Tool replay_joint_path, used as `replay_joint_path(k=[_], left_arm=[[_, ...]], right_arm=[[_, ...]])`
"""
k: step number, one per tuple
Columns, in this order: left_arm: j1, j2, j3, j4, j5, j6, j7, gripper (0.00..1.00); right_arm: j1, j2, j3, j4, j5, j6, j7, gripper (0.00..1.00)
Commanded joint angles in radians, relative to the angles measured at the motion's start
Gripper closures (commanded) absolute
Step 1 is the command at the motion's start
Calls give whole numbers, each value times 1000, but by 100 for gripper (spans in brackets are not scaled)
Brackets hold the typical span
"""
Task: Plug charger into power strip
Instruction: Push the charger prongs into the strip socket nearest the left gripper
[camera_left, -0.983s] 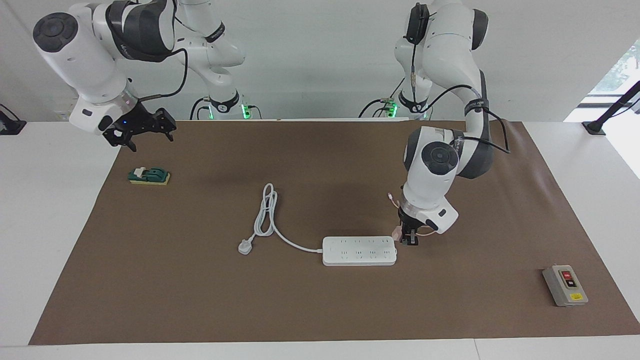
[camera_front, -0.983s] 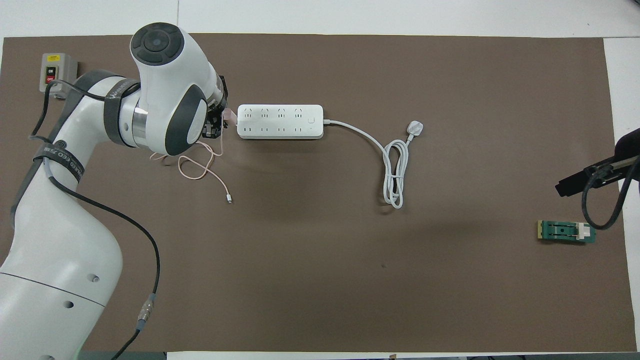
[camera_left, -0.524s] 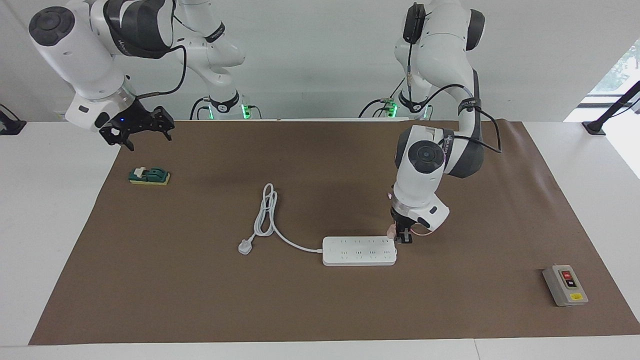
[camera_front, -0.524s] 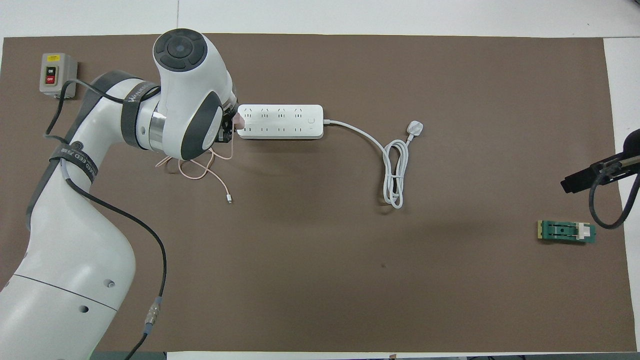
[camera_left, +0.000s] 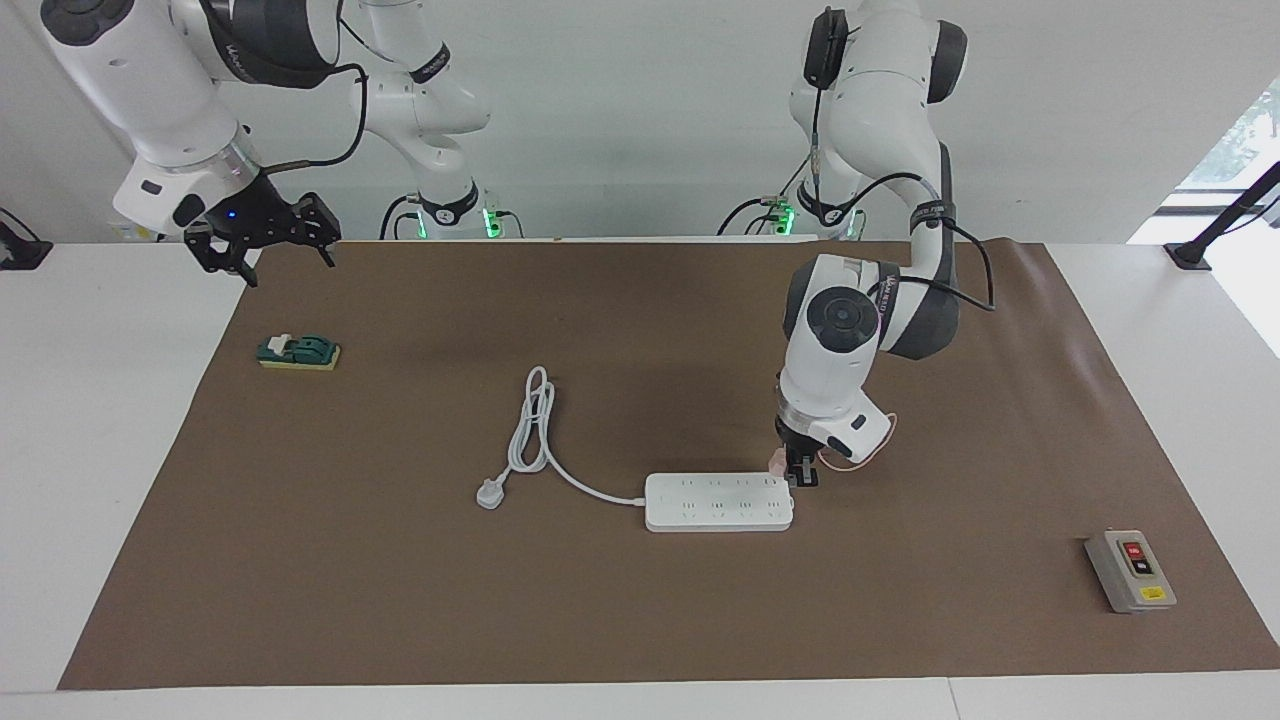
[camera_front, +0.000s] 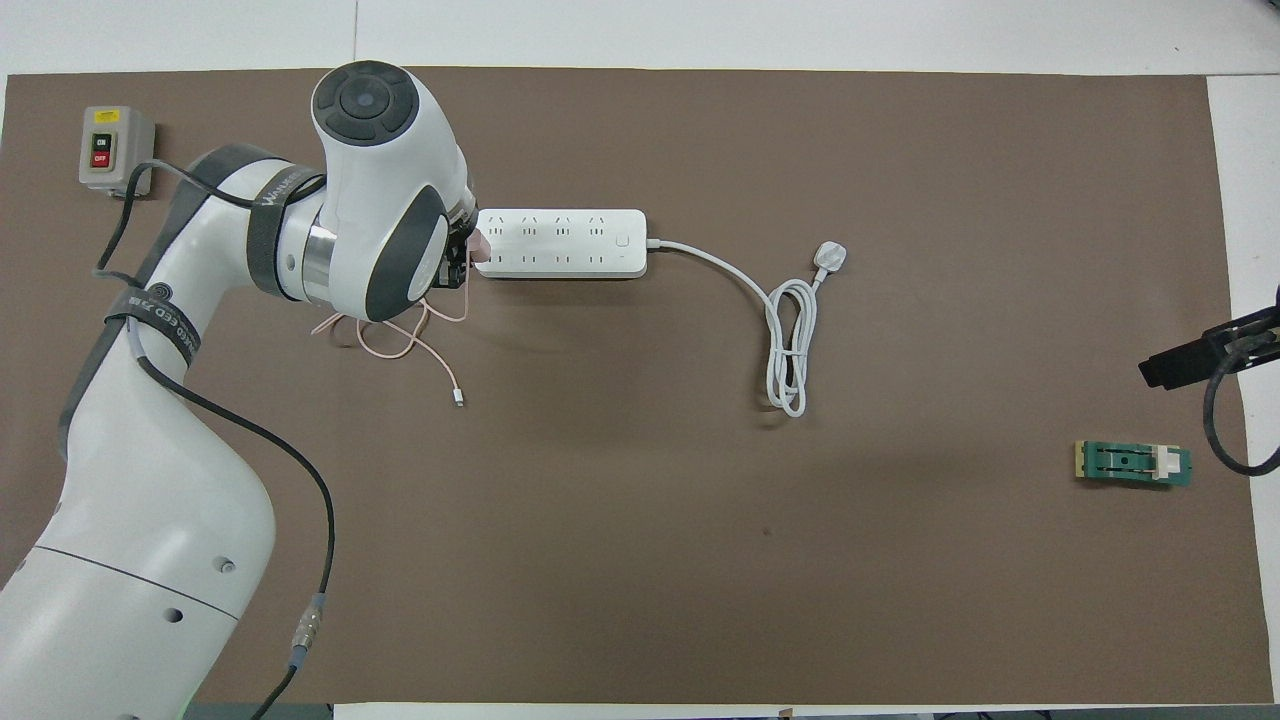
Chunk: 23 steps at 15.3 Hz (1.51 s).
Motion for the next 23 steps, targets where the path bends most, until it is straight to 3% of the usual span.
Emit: replay_joint_path(k=[1, 23], left_arm=[[-20, 6, 18, -5, 20, 21, -23, 100], [-32, 16, 18, -69, 32, 96, -23, 100]], right_arm=[[0, -7, 3, -4, -16, -10, -9, 0], [1, -7, 4, -5, -16, -10, -9, 0]])
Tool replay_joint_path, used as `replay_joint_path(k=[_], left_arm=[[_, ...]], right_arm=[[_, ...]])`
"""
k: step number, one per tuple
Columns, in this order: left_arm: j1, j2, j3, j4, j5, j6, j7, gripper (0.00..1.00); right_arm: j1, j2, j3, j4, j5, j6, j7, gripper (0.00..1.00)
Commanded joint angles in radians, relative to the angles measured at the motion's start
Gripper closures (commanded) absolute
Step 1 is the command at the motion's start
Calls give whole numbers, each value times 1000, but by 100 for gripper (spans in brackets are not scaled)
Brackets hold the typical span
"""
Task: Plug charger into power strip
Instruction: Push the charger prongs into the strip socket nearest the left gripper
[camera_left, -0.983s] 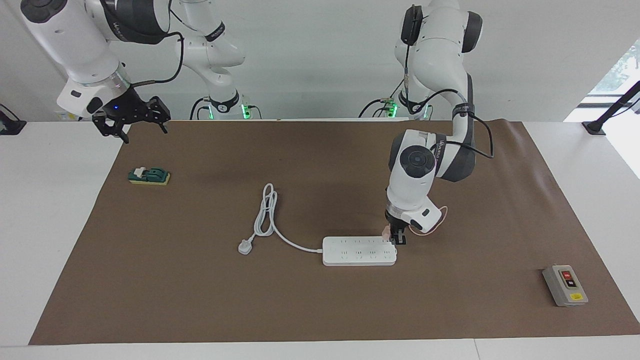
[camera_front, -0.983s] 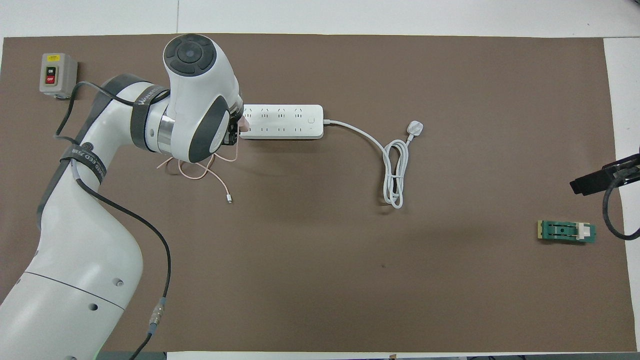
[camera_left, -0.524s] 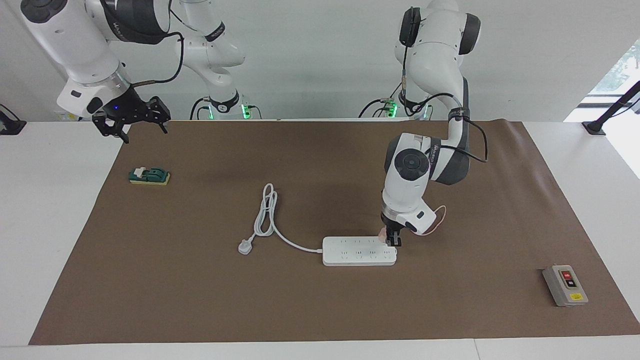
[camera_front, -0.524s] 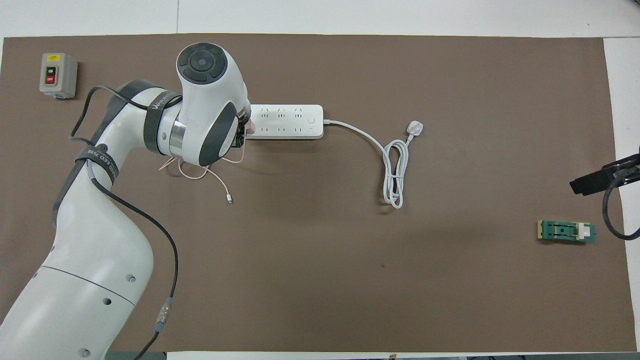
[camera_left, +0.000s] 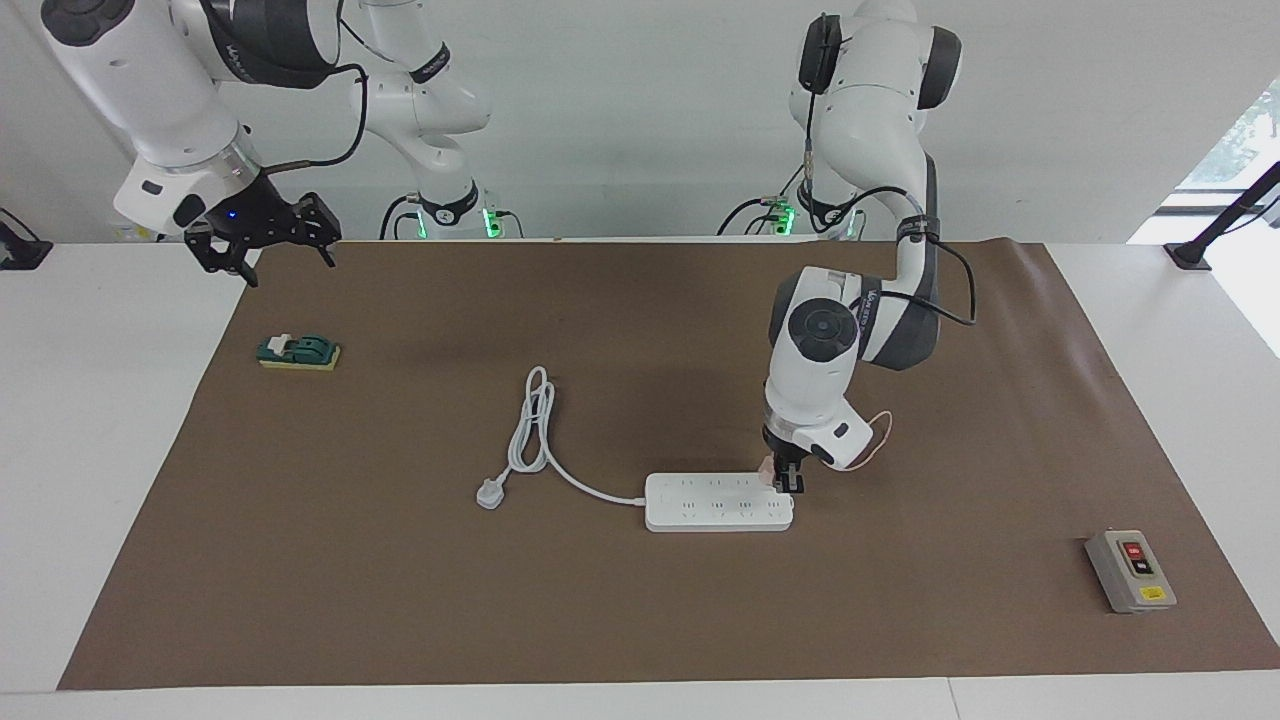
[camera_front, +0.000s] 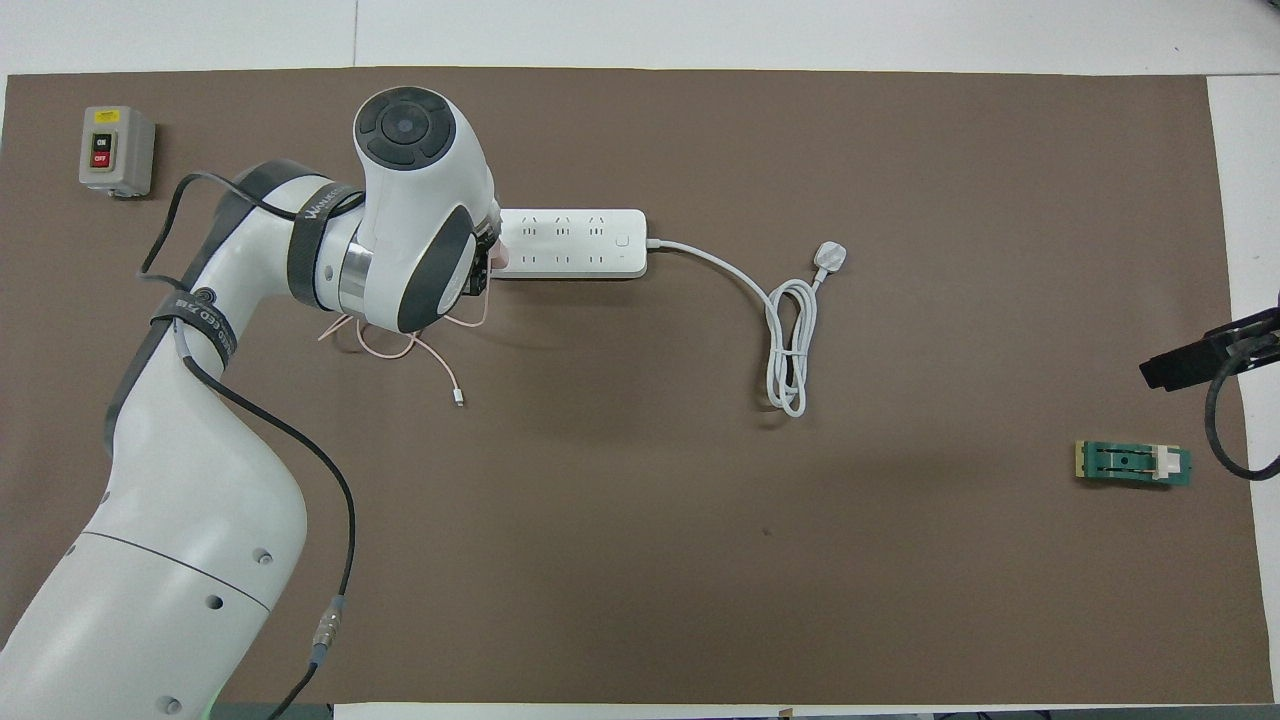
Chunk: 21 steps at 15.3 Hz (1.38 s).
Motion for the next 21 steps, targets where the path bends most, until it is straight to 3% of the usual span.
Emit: replay_joint_path(k=[1, 10, 13, 21], left_arm=[[-16, -10, 16, -46, 25, 36, -21, 100], [-36, -18, 16, -92, 23, 93, -31, 100], [-69, 46, 40, -74, 28, 83, -60, 100], [-74, 42, 56, -54, 34, 73, -51, 100]], right_arm=[[1, -7, 3, -5, -16, -9, -9, 0], [0, -7, 3, -5, -16, -9, -9, 0], [1, -7, 4, -5, -16, -9, -9, 0], [1, -8, 3, -5, -16, -11, -9, 0]])
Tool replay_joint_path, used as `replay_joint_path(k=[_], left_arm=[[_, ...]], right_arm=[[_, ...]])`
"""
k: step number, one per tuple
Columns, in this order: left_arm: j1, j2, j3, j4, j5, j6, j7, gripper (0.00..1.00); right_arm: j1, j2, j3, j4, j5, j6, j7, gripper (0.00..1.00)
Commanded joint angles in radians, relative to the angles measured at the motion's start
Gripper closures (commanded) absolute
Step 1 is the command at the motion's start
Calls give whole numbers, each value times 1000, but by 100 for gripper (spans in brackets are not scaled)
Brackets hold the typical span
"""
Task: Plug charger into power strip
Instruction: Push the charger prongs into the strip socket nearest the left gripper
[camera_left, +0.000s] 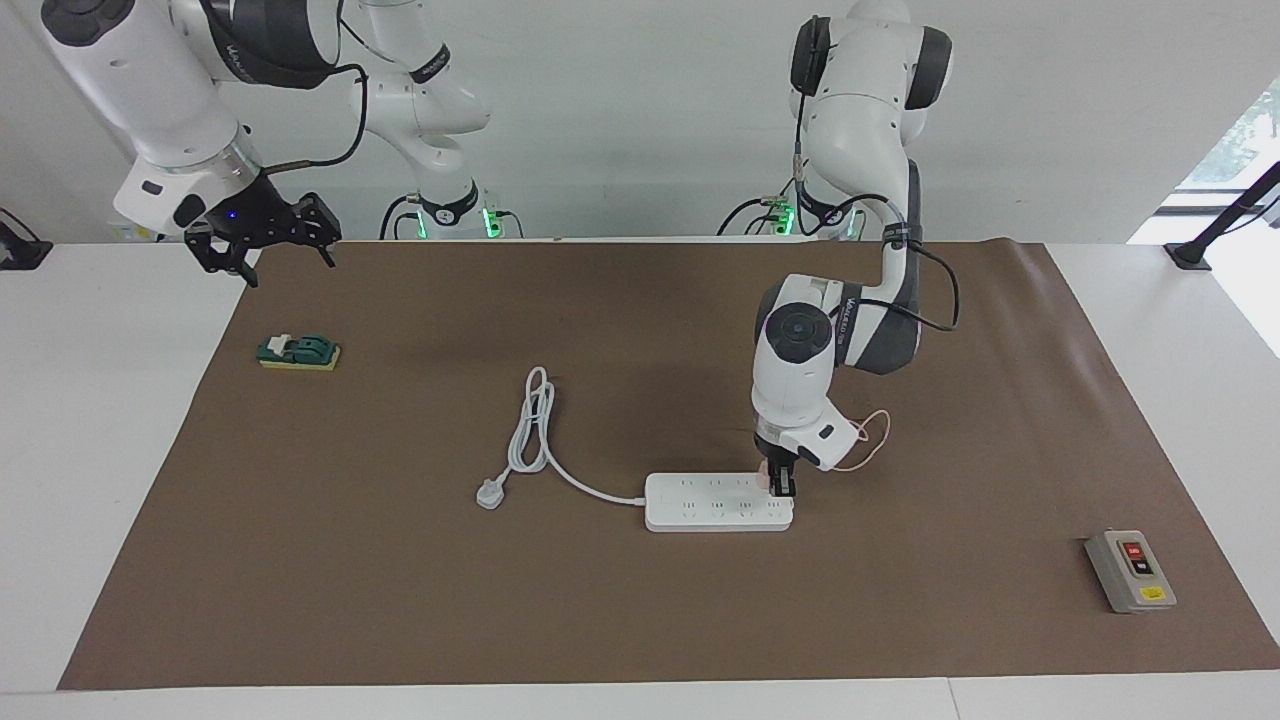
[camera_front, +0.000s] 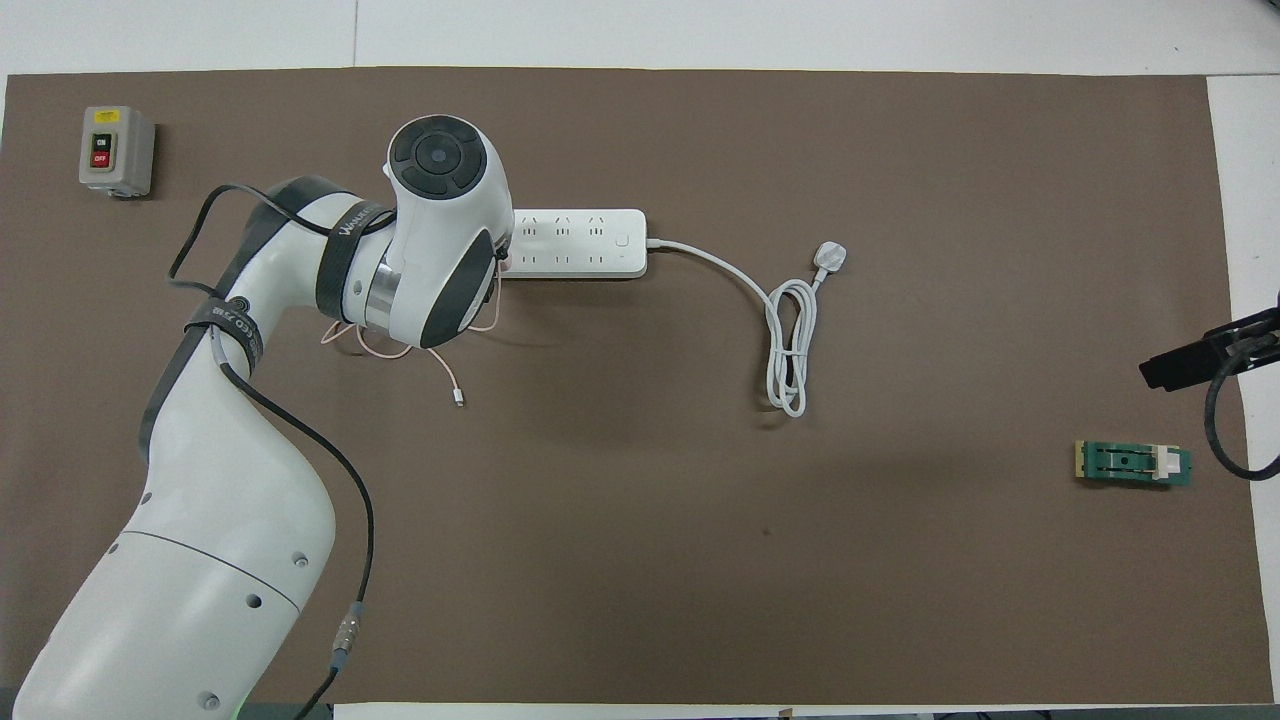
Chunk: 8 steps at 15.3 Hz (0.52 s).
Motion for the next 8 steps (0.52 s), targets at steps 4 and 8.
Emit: replay_joint_path(k=[4, 8], left_arm=[[11, -8, 14, 47, 3, -79, 12, 1], [63, -134, 14, 55, -7, -114, 20, 0]], right_arm=[[1, -10, 3, -7, -16, -11, -9, 0], [1, -10, 4, -7, -16, -11, -9, 0]])
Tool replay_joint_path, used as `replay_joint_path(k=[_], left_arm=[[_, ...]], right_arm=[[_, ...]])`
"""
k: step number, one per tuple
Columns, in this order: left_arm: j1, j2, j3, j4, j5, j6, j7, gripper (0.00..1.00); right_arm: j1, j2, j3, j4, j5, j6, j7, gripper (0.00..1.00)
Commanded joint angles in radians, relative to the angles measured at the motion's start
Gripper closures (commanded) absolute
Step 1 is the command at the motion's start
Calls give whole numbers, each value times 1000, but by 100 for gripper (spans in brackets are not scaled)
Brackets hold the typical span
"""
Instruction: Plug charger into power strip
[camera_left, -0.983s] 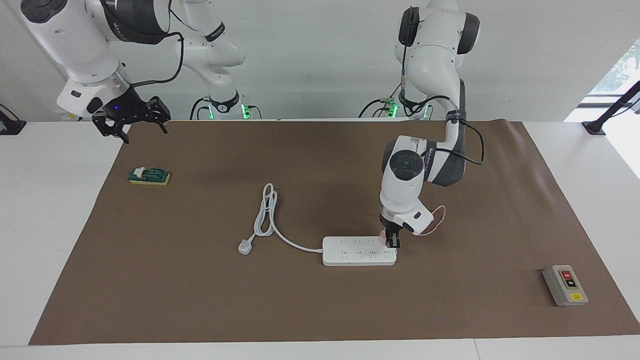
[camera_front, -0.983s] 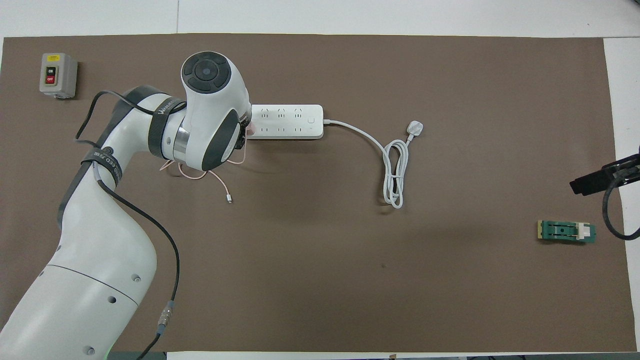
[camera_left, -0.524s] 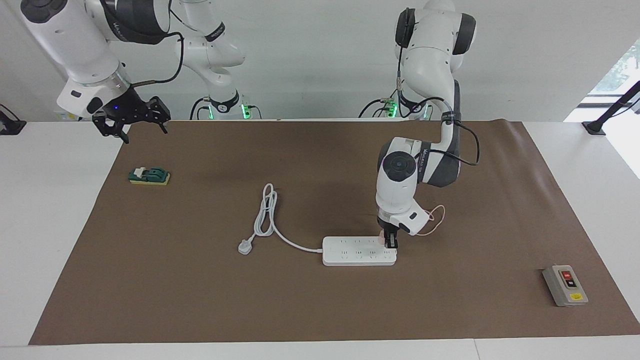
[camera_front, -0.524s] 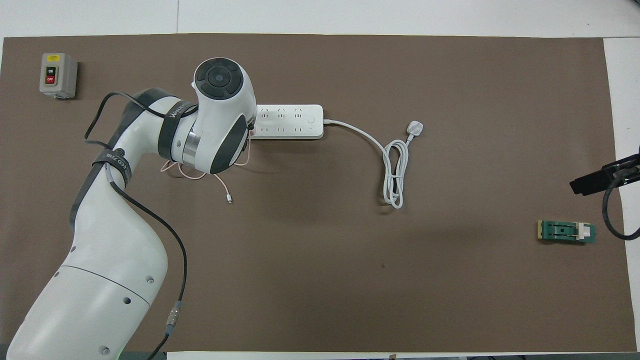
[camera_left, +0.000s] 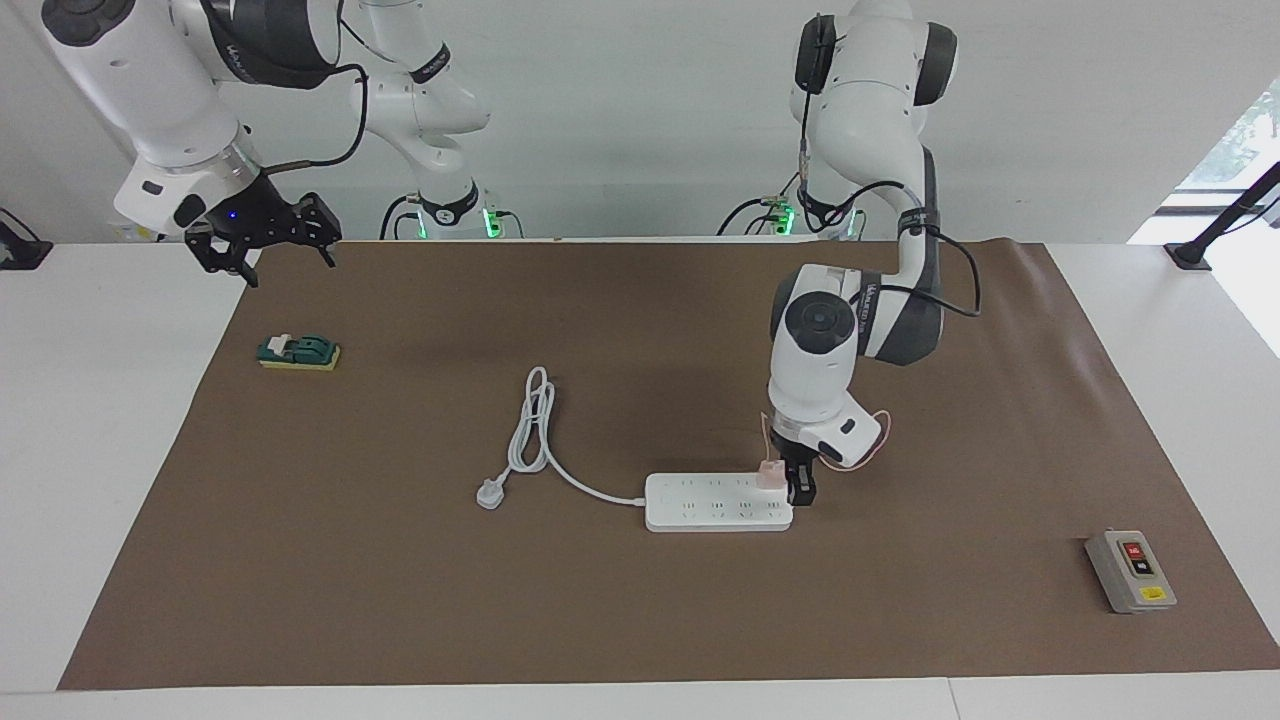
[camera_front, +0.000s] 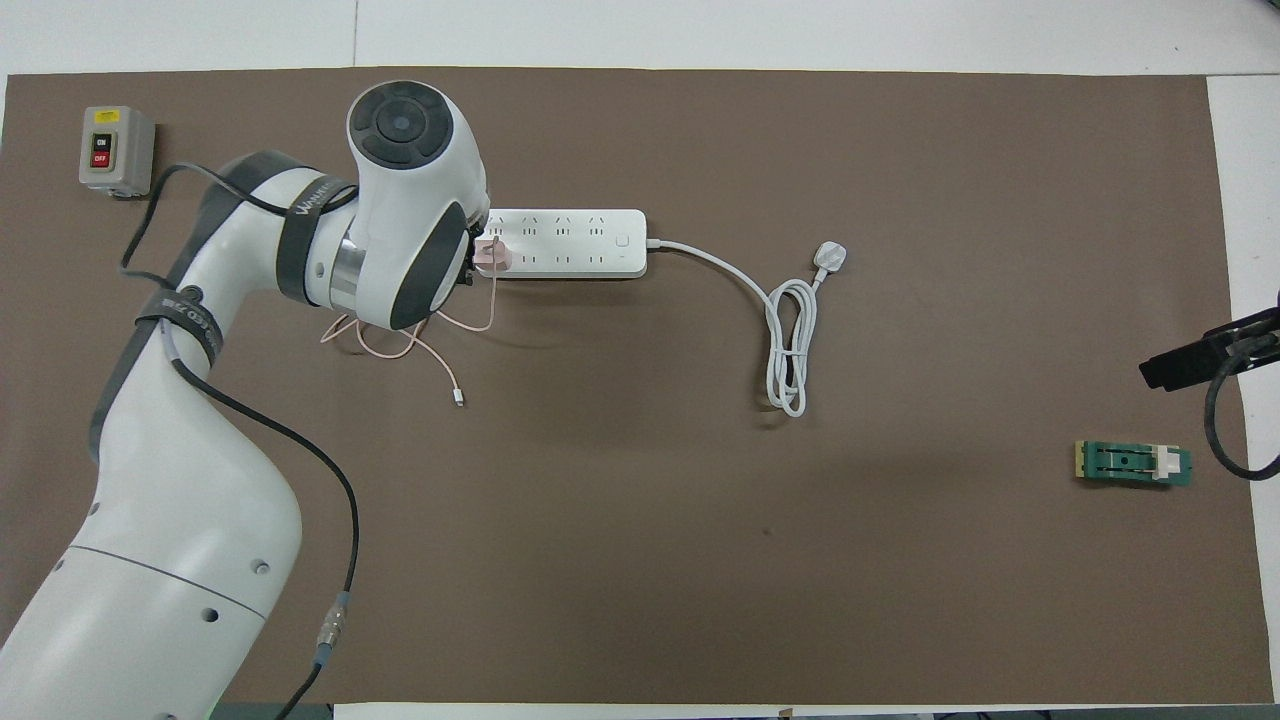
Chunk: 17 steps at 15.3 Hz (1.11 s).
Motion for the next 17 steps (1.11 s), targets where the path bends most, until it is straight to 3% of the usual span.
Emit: replay_joint_path(k=[1, 5, 10, 15, 17], left_arm=[[37, -124, -3, -10, -8, -65, 36, 0], [100, -221, -6, -11, -13, -130, 184, 0], [187, -323, -2, -17, -13, -210, 553, 0], [304, -443, -5, -30, -31, -360, 1032, 0], [344, -492, -2, -45, -36, -438, 1314, 0]], right_arm=[[1, -10, 4, -7, -16, -11, -9, 0], [-1, -10, 4, -7, -16, -11, -9, 0], [1, -10, 4, -7, -16, -11, -9, 0], [-1, -10, 4, -7, -16, -11, -9, 0], [1, -10, 4, -7, -16, -11, -9, 0]])
